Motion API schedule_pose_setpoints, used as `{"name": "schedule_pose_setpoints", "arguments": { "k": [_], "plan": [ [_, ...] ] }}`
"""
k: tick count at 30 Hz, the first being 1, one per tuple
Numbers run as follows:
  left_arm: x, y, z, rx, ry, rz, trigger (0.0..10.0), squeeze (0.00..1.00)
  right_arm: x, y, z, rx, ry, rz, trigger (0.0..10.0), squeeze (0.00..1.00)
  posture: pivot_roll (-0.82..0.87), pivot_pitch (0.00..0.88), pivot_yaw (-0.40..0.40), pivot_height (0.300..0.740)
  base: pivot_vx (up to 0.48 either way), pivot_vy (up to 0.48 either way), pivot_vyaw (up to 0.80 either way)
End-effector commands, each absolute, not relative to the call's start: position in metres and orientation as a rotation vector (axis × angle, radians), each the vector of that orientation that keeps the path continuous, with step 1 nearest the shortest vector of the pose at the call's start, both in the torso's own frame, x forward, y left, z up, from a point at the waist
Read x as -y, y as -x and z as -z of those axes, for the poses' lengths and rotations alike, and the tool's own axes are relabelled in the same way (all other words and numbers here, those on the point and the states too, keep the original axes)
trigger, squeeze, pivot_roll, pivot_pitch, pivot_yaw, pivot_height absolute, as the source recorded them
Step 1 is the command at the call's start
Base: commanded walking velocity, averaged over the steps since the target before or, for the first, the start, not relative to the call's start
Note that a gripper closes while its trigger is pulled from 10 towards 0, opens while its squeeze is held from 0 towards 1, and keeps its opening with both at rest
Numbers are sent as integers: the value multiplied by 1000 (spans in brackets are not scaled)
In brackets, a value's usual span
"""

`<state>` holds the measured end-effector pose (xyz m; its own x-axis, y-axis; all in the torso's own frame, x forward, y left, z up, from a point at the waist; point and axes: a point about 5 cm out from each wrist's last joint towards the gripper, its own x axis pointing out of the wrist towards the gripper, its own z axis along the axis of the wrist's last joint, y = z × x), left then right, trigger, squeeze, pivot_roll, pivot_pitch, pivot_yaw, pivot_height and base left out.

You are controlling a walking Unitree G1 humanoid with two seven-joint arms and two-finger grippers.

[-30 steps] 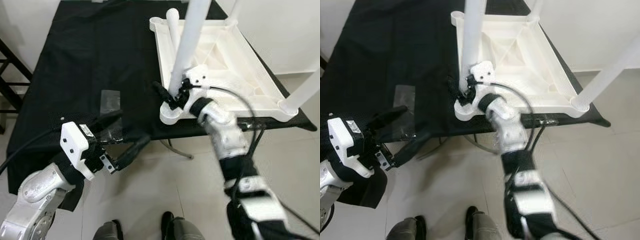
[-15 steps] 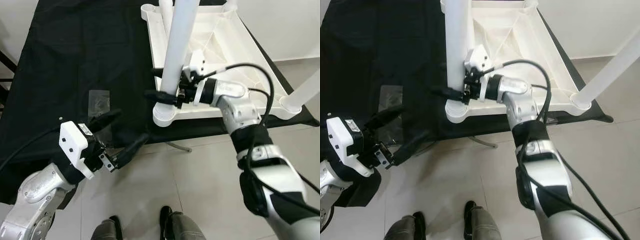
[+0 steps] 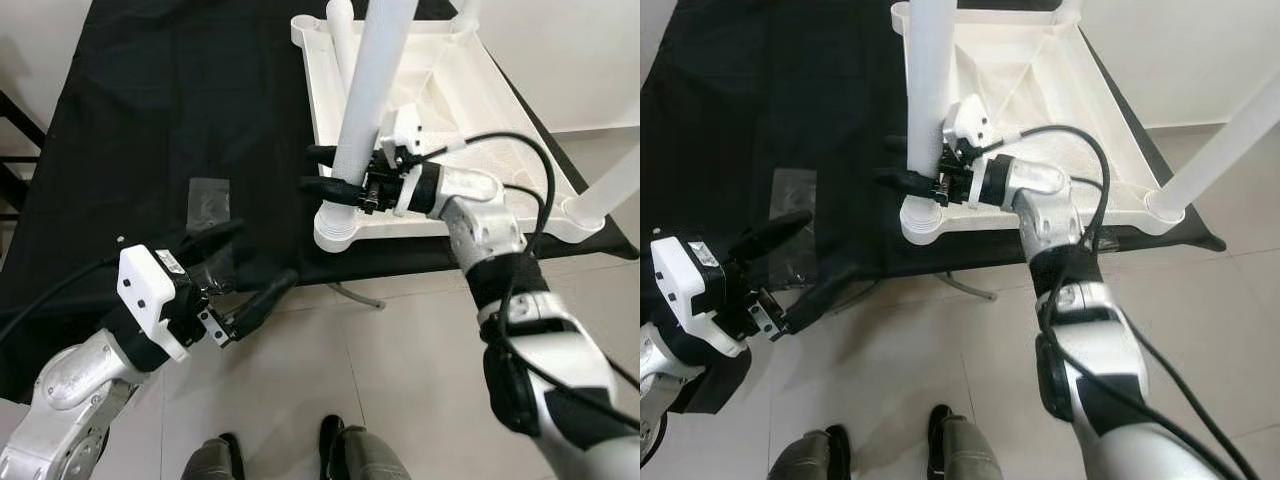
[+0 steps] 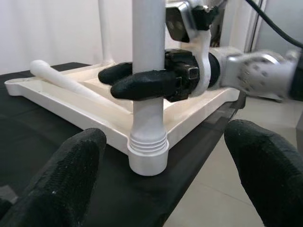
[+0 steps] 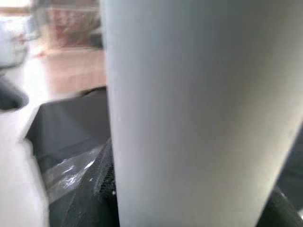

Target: Building children table

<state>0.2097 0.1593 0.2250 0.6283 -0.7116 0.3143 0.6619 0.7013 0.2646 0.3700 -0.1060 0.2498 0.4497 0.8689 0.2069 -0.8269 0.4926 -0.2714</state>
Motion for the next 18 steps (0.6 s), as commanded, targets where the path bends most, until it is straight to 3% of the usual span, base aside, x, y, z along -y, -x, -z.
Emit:
{"name": "schedule_pose_setpoints", "arguments": {
  "k": [1, 4, 10, 16, 17, 18],
  "plan": [
    [-160, -207, -221, 398, -126, 801, 10000, 0, 120, -375, -209, 212, 91, -628, 0, 0, 47, 295, -113, 740, 0, 0, 0],
    [-160, -208, -220, 393, -125, 807, 10000, 0, 119, -364, -191, 195, 89, -448, 0, 0, 49, 303, -104, 740, 0, 0, 0],
    [-160, -212, -220, 391, -123, 815, 10000, 0, 107, -354, -175, 158, 89, -401, 0, 0, 45, 283, -90, 740, 0, 0, 0],
    [-161, -212, -219, 389, -129, 811, 10000, 0, 104, -365, -185, 179, 106, -429, 0, 0, 57, 281, -92, 740, 0, 0, 0],
    [-162, -212, -219, 386, -133, 806, 10000, 0, 107, -368, -190, 190, 115, -427, 4000, 0, 59, 281, -89, 740, 0, 0, 0],
    [-163, -212, -218, 381, -140, 803, 10000, 0, 108, -370, -197, 204, 125, -422, 10000, 0, 70, 282, -83, 740, 0, 0, 0]
  ]
}}
